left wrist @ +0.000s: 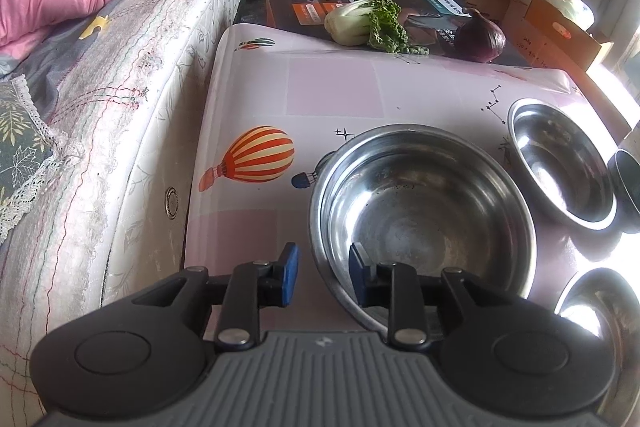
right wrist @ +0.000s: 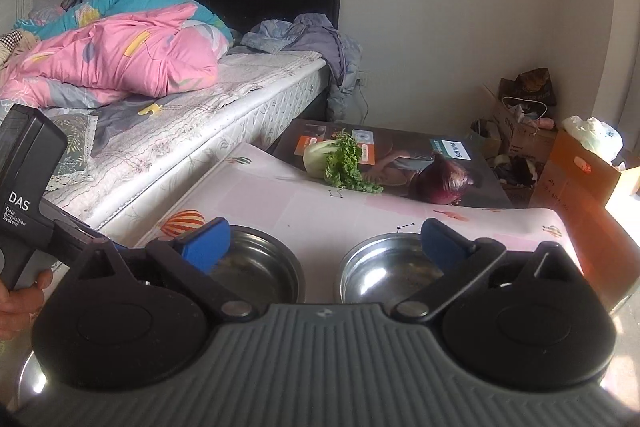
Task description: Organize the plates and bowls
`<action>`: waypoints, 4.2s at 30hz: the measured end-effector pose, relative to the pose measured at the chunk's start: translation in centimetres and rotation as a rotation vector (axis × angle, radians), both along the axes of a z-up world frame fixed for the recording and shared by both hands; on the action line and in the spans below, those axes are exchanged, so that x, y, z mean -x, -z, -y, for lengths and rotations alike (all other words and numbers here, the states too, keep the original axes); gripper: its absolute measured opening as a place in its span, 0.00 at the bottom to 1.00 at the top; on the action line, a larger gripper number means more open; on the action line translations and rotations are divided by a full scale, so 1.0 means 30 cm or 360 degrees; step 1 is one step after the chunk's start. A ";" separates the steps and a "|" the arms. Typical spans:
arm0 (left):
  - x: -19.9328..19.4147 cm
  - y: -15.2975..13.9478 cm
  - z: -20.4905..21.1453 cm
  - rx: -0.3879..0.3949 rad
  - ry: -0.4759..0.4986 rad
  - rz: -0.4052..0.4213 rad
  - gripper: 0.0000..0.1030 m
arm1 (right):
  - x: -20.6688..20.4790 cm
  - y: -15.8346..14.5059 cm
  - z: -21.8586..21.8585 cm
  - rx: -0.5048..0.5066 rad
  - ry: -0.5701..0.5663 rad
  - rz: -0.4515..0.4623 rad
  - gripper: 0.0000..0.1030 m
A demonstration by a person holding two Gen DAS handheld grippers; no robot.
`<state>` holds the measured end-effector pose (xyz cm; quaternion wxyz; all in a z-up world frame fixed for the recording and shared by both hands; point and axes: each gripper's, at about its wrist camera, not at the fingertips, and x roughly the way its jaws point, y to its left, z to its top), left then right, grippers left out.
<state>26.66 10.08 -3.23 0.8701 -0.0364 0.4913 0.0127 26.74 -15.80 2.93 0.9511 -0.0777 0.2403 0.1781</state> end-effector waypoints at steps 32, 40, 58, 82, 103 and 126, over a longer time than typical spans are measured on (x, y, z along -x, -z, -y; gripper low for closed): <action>-0.006 0.024 -0.017 -0.0009 -0.0022 -0.0023 0.40 | 0.014 0.000 0.080 -0.0163 -0.0073 -0.0026 0.99; -0.006 0.028 -0.018 -0.0015 -0.0028 -0.0033 0.41 | 0.002 0.081 -0.015 -0.0057 -0.0079 -0.0242 0.99; -0.044 0.066 0.014 -0.0052 -0.0015 -0.0070 0.42 | -0.114 0.205 -0.014 -0.0322 -0.0165 -0.0617 0.92; -0.028 0.083 -0.013 -0.0042 -0.0029 -0.0126 0.25 | -0.206 0.333 -0.119 -0.0235 -0.0169 -0.0851 0.28; -0.046 0.098 -0.030 -0.0058 -0.0059 -0.0126 0.30 | -0.221 0.341 -0.164 -0.0136 -0.0187 -0.0753 0.23; -0.043 0.108 -0.024 -0.0098 -0.0036 -0.0110 0.29 | -0.228 0.336 -0.171 -0.0108 -0.0199 -0.0696 0.23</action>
